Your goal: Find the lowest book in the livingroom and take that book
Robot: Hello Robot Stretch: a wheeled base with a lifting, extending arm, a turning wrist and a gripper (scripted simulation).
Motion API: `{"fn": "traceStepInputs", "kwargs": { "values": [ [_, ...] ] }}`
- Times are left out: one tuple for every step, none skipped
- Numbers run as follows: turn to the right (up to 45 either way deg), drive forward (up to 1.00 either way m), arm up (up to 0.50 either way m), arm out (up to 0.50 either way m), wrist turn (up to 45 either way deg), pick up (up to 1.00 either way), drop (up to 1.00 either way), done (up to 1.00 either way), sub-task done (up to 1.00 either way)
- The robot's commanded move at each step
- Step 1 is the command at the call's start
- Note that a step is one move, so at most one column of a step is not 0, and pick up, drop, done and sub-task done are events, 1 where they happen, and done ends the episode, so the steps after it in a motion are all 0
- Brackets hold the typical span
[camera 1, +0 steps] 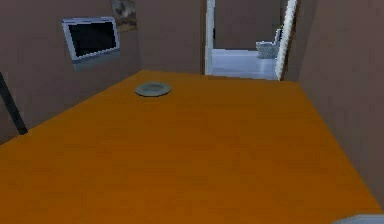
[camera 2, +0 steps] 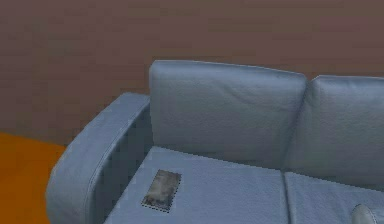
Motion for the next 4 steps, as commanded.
{"fn": "traceStepInputs", "kwargs": {
  "values": [
    [0.0,0.00,0.50,0.00,0.0,0.00,0.00,0.00,0.00],
    [0.0,0.00,0.10,0.00,0.0,0.00,0.00,0.00,0.00],
    [0.0,0.00,0.00,0.28,0.0,0.00,0.00,0.00,0.00],
    [0.0,0.00,0.00,0.00,45.0,0.00,0.00,0.00,0.00]
  ]
}}
